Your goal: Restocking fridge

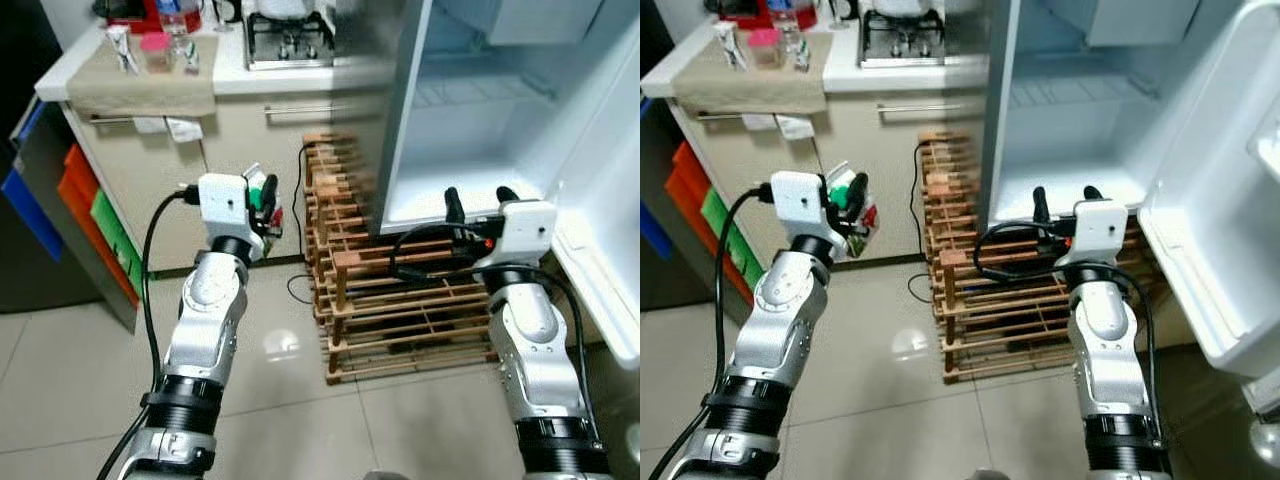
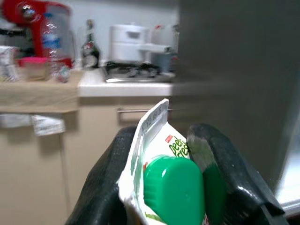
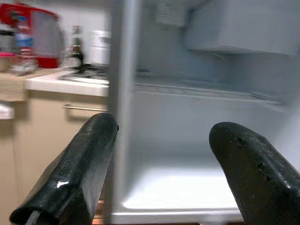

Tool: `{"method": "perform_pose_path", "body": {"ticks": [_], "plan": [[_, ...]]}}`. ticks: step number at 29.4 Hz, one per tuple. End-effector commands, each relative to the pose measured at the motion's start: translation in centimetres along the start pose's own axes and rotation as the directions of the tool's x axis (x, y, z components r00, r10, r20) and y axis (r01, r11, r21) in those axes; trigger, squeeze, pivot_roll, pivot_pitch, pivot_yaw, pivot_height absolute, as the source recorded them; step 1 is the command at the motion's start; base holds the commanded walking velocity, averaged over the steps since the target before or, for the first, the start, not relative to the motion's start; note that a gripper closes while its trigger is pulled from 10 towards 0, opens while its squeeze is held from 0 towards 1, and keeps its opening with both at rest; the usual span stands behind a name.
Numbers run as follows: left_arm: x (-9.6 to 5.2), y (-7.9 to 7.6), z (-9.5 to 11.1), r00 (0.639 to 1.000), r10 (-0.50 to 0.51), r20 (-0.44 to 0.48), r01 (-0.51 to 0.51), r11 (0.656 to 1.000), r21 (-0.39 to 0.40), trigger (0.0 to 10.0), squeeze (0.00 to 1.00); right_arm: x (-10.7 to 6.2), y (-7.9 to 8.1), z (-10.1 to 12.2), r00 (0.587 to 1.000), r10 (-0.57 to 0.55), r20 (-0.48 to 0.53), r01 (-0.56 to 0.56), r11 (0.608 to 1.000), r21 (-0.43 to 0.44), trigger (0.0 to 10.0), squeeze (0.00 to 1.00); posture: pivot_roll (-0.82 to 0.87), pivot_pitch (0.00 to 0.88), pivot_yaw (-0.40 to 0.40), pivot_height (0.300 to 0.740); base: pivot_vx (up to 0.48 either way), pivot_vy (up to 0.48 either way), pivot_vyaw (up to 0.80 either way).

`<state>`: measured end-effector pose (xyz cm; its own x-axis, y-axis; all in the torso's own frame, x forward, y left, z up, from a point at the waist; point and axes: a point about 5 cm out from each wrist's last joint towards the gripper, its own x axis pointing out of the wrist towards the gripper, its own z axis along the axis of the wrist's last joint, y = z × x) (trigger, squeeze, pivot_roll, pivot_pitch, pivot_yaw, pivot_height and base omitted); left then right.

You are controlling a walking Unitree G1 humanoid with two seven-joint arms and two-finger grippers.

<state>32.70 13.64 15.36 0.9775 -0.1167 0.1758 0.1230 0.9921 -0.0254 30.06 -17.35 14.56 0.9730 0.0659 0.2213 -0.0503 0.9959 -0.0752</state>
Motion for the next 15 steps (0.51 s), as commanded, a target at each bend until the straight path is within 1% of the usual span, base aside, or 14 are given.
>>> {"method": "perform_pose_path", "body": {"ticks": [1,8,15], "plan": [[0.19,0.09,0.31,1.0,0.009,0.011,-0.009,1.0,-0.003,10.0,0.0,0.24,-0.07,0.49,1.0,0.003,0.021,-0.003,1.0,0.0,10.0,0.0,-0.12,0.0,0.005,0.74,0.39,-0.277,0.0],[0.39,0.28,0.12,1.0,0.02,0.0,-0.02,1.0,0.007,10.0,0.0,0.23,-0.22,0.48,1.0,0.002,0.019,-0.002,1.0,-0.005,10.0,0.0,-0.12,0.0,0.003,0.74,0.391,-0.275,0.0],[0.41,0.01,0.21,1.0,0.006,0.006,-0.006,1.0,0.007,10.0,0.0,0.24,-0.29,0.44,1.0,0.0,0.016,0.0,1.0,-0.006,10.0,0.0,-0.12,0.0,0.003,0.74,0.392,-0.274,0.0]]}}
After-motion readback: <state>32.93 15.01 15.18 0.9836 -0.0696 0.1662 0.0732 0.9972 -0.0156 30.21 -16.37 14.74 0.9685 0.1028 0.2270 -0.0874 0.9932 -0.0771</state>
